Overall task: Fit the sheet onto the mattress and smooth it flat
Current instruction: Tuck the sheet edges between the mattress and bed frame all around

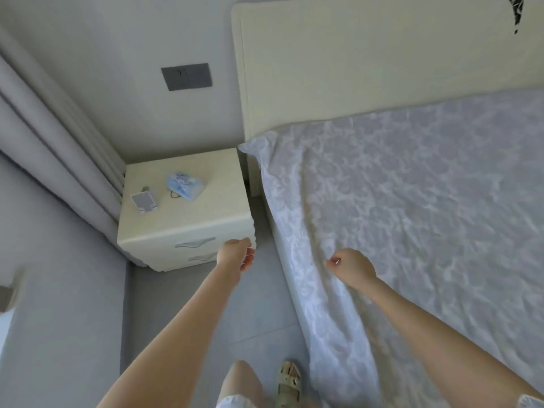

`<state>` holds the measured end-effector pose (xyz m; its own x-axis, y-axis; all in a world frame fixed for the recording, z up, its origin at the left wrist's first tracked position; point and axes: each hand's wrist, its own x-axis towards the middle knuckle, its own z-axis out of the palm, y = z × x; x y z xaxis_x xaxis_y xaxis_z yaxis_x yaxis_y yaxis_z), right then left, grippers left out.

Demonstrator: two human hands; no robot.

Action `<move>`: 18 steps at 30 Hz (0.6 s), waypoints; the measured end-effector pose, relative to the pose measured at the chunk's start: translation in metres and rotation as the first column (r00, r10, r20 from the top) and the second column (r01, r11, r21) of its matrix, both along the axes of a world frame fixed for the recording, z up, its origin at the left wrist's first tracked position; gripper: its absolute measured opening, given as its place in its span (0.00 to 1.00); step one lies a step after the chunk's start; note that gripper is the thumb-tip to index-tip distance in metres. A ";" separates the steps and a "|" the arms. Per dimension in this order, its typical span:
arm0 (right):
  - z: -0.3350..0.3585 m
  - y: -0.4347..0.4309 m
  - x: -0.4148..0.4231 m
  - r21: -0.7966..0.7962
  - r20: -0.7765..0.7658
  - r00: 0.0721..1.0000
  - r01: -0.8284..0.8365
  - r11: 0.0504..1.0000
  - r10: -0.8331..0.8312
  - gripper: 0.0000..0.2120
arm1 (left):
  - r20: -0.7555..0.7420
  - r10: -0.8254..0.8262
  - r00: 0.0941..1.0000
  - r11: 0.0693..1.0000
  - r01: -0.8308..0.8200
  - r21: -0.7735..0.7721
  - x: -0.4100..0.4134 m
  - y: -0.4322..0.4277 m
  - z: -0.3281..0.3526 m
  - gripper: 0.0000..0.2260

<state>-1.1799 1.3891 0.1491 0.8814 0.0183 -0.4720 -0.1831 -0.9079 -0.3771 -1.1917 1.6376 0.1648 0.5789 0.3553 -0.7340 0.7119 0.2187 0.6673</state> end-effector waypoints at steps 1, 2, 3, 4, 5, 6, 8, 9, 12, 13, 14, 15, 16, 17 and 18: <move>-0.006 0.004 0.019 -0.005 -0.020 1.000 0.005 1.000 -0.005 0.17 | -0.013 0.018 1.000 1.000 -0.018 0.002 0.023 0.005 -0.009 0.07; -0.010 0.009 0.037 -0.007 -0.036 0.999 0.008 1.000 -0.008 0.17 | -0.025 0.036 0.999 0.999 -0.036 0.003 0.045 0.010 -0.017 0.07; -0.015 0.014 0.055 -0.009 -0.051 0.999 0.017 1.000 -0.018 0.17 | -0.033 0.055 0.998 0.999 -0.054 0.005 0.068 0.016 -0.025 0.07; -0.020 0.020 0.074 -0.012 -0.060 0.998 0.032 0.999 -0.033 0.17 | -0.040 0.069 0.997 0.998 -0.069 0.006 0.091 0.022 -0.032 0.08; -0.024 0.026 0.093 -0.016 -0.067 0.996 0.052 0.999 -0.053 0.17 | -0.043 0.083 0.996 0.997 -0.083 0.004 0.114 0.029 -0.039 0.08; -0.029 0.033 0.112 -0.017 -0.073 0.994 0.075 0.997 -0.076 0.17 | -0.045 0.096 0.994 0.995 -0.096 -0.005 0.138 0.036 -0.045 0.08; -0.042 0.047 0.153 -0.029 -0.092 0.988 0.121 0.992 -0.124 0.18 | -0.057 0.118 0.991 0.992 -0.120 -0.033 0.188 0.050 -0.059 0.08; -0.050 0.055 0.173 -0.040 -0.109 0.983 0.147 0.988 -0.151 0.19 | -0.064 0.127 0.990 0.990 -0.130 -0.052 0.214 0.057 -0.068 0.09; -0.076 0.076 0.232 -0.072 -0.180 0.953 0.233 0.970 -0.242 0.23 | -0.110 0.105 0.988 0.989 -0.116 -0.096 0.294 0.076 -0.103 0.07; -0.087 0.084 0.252 -0.088 -0.196 0.943 0.256 0.963 -0.269 0.25 | -0.127 0.099 0.987 0.987 -0.114 -0.110 0.321 0.082 -0.116 0.06; -0.098 0.092 0.271 -0.105 -0.202 0.936 0.273 0.956 -0.289 0.27 | -0.149 0.098 0.984 0.986 -0.116 -0.117 0.346 0.088 -0.130 0.05; -0.109 0.100 0.290 -0.118 -0.204 0.931 0.285 0.951 -0.304 0.28 | -0.172 0.099 0.980 0.985 -0.120 -0.120 0.370 0.093 -0.145 0.06; -0.120 0.107 0.307 -0.124 -0.196 0.926 0.302 0.945 -0.322 0.30 | -0.197 0.079 0.977 0.987 -0.105 -0.121 0.391 0.096 -0.161 0.06; -0.131 0.114 0.324 -0.134 -0.181 0.923 0.318 0.939 -0.338 0.31 | -0.213 0.047 0.976 0.989 -0.075 -0.128 0.411 0.097 -0.177 0.07; -0.141 0.121 0.340 -0.151 -0.157 0.928 0.316 0.937 -0.338 0.33 | -0.227 0.005 0.974 0.990 -0.038 -0.139 0.429 0.097 -0.192 0.09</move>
